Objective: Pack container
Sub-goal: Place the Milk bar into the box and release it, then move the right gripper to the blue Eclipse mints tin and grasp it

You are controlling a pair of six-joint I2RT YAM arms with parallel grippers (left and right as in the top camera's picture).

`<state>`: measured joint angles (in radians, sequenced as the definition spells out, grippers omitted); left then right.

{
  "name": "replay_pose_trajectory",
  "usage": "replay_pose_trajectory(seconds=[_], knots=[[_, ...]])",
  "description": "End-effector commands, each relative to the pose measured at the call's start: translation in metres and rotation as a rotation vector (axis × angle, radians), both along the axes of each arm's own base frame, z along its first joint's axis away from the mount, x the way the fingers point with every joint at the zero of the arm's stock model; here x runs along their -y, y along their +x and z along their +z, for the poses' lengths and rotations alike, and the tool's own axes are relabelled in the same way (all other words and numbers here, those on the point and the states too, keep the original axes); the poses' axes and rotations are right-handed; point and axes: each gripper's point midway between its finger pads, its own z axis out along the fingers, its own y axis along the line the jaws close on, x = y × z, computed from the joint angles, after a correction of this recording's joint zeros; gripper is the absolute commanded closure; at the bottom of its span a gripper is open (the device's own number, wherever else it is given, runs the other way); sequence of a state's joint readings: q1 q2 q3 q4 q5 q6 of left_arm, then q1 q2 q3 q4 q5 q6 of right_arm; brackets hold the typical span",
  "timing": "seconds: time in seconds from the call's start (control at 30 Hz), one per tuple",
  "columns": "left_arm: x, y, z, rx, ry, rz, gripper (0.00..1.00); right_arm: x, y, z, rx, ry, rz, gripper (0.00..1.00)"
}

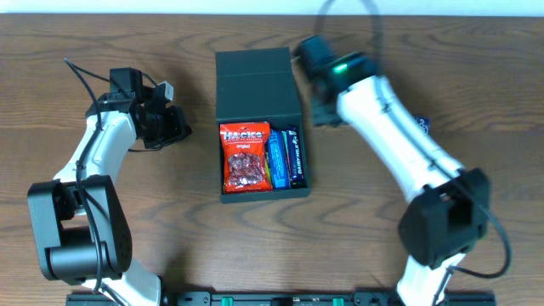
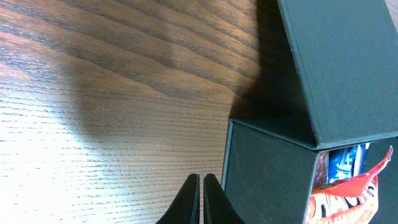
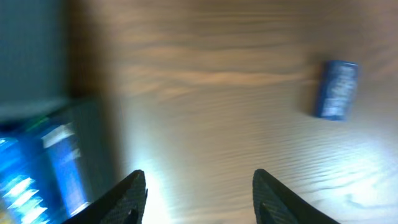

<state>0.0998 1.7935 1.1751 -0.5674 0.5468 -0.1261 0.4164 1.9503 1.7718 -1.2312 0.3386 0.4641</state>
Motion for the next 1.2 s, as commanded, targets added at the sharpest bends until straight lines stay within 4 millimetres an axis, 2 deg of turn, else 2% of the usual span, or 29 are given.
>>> replay_pose_trajectory(seconds=[0.0, 0.17, 0.27, 0.43, 0.53, 0.7, 1.03, 1.17], knots=[[0.001, 0.006, 0.002, 0.018, 0.004, -0.019, 0.94, 0.073, 0.015, -0.002, -0.021, -0.009, -0.106, 0.45], [0.001, 0.008, 0.003, 0.028, 0.004, -0.019, 0.94, 0.16, 0.017, -0.02, -0.058, 0.115, -0.215, 0.48], [0.001, 0.008, 0.003, 0.028, 0.004, -0.018, 0.94, 0.19, 0.011, -0.041, -0.064, 0.147, -0.254, 0.46], [0.001, 0.008, 0.003, 0.032, 0.004, -0.018, 0.94, 0.199, 0.018, -0.067, -0.022, 0.175, -0.225, 0.44], [0.001, 0.008, 0.003, 0.032, 0.004, -0.018, 0.94, 0.195, 0.021, -0.082, -0.015, 0.206, -0.206, 0.44], [0.001, 0.008, 0.003, 0.03, 0.004, -0.018, 0.94, 0.192, 0.015, -0.113, -0.092, 0.22, -0.211, 0.41], [0.001, 0.008, 0.003, 0.028, 0.004, -0.018, 0.94, 0.21, 0.01, -0.121, -0.11, 0.162, -0.265, 0.42], [0.0, 0.01, 0.004, 0.037, 0.005, -0.018, 0.94, 0.203, 0.01, -0.131, -0.13, 0.215, -0.261, 0.42]])
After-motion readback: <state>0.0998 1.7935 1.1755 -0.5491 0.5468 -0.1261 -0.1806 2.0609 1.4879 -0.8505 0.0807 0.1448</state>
